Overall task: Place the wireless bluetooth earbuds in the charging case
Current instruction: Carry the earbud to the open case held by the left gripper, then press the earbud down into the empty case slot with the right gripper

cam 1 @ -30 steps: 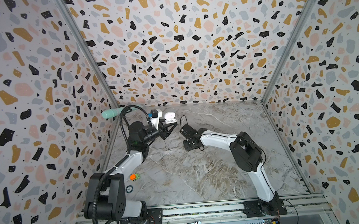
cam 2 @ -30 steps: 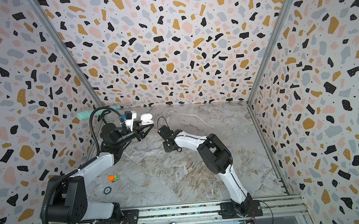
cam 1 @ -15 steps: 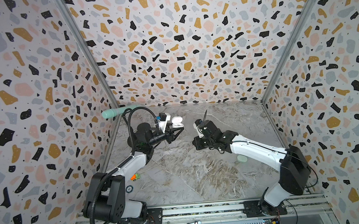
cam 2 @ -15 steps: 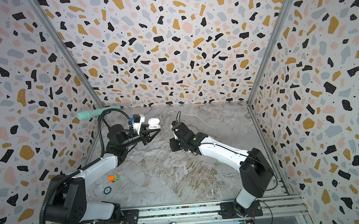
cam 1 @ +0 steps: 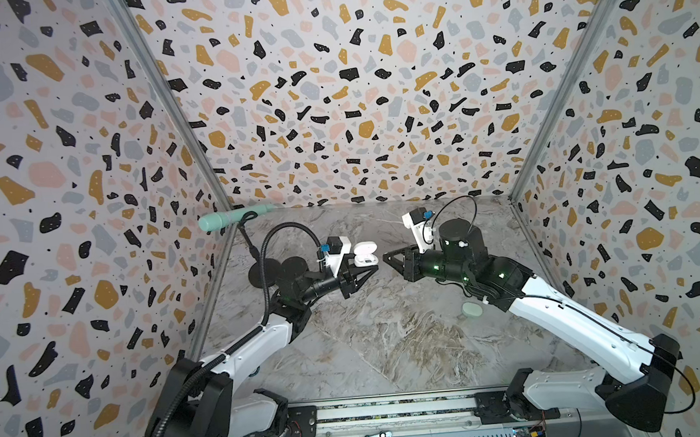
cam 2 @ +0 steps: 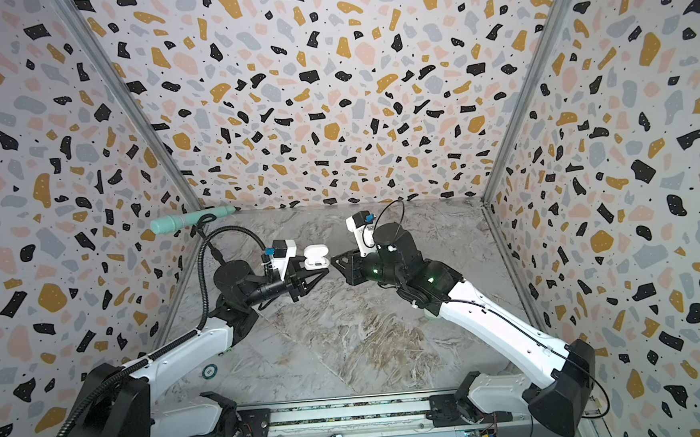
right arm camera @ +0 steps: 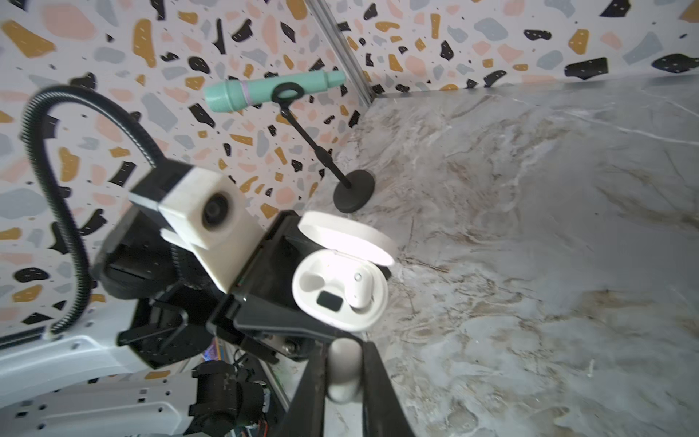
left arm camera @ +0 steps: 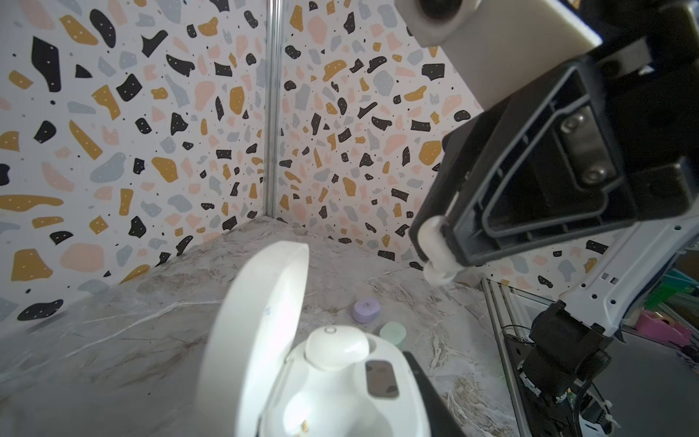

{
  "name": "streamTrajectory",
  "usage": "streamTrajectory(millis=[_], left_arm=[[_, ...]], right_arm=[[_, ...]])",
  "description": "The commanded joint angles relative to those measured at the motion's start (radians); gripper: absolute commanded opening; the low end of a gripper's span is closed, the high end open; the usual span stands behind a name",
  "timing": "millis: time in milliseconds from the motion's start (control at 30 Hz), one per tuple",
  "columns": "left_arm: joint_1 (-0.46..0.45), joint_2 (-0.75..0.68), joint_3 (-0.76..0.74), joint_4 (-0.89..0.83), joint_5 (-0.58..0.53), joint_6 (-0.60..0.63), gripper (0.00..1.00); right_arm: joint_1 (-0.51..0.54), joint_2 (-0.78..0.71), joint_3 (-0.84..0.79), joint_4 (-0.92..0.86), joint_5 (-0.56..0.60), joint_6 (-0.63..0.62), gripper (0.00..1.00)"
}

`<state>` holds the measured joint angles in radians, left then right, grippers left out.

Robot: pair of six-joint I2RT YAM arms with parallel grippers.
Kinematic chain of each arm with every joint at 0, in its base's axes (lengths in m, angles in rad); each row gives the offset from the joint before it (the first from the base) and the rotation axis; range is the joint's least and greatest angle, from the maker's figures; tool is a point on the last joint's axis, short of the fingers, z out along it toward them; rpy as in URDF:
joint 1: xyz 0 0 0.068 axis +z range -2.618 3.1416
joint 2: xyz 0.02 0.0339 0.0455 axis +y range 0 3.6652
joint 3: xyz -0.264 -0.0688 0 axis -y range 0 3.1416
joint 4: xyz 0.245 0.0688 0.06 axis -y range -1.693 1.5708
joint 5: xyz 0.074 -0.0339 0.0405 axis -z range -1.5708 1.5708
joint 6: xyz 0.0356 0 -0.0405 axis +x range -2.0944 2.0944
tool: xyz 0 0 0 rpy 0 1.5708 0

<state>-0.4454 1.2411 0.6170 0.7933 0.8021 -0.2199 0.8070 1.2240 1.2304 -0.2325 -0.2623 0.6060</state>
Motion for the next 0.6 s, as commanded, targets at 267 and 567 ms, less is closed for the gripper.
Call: streamTrajectory(millis=[267,567], left_arm=[[-0.07,-0.072,-0.032,0.091,-0.037,0.05,0.13],[-0.075,-0.091,-0.025,0.085,-0.031,0.056,0.13]], right_arm=[[0.046,-0.011,-0.001,0.172,-0.121,0.066,0.11],[0.061,0.02,-0.018,0.186,-0.124,0.075,0.11]])
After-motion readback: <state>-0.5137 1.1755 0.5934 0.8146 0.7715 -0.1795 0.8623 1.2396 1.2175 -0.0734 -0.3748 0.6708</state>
